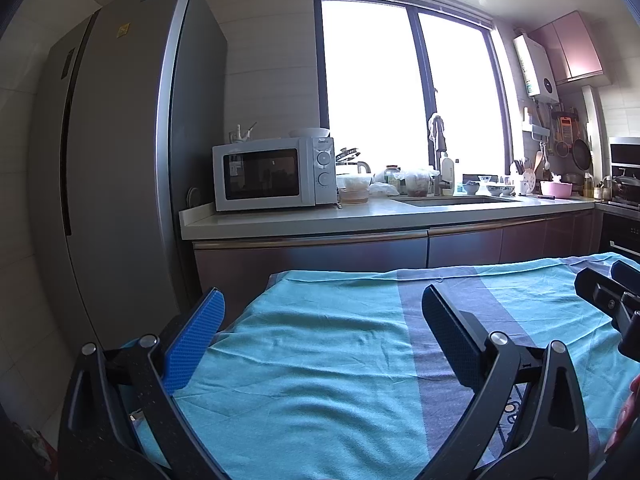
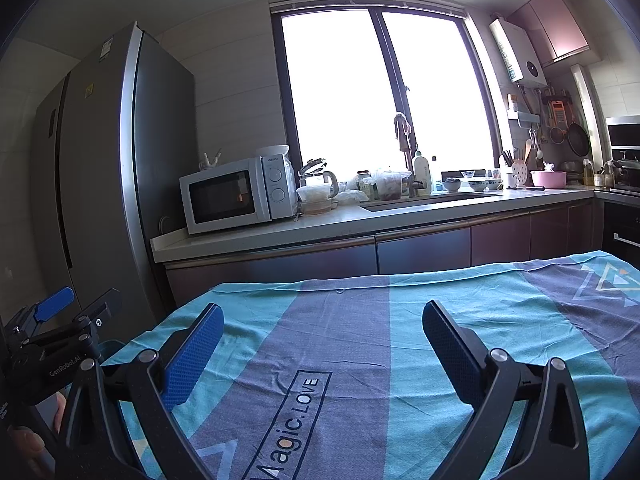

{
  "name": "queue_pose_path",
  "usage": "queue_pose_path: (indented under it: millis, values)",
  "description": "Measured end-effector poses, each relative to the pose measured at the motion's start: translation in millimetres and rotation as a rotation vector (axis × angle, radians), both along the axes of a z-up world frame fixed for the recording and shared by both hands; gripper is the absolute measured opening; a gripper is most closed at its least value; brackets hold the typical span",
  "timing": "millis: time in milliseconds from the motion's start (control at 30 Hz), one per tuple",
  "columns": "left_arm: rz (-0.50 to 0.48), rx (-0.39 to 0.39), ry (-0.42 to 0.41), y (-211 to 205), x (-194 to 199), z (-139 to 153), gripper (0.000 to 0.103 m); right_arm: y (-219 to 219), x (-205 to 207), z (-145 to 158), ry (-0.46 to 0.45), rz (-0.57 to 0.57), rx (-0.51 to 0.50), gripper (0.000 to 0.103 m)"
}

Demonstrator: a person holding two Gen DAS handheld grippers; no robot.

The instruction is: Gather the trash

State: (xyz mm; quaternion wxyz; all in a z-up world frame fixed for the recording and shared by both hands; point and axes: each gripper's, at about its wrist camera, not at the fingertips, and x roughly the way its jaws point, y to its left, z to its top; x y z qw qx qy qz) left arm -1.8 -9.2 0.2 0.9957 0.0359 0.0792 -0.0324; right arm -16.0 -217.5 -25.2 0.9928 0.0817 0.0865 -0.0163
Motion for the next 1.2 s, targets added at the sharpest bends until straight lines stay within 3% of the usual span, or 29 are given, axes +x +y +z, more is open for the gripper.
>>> queue_pose_path:
  millis: [900,1000,1200]
  values:
    - [-0.029,0.009,0.01,-7.3,5.8,-4.1,0.097,2.5,0.1,-0.8,0.004,-0.009,0.004,0.096]
    - [-0.046,0.003,0.059,-8.8,14.6,-7.2,0.097,-1.5,2.7,-2.1,0.021,-0.014,0.011,0.096]
    - [-0.143,-0.028,0.367,-17.1,80.0,-30.3,0.097,-27.7,23.9,-11.6,0.161,-0.028,0.028,0.096]
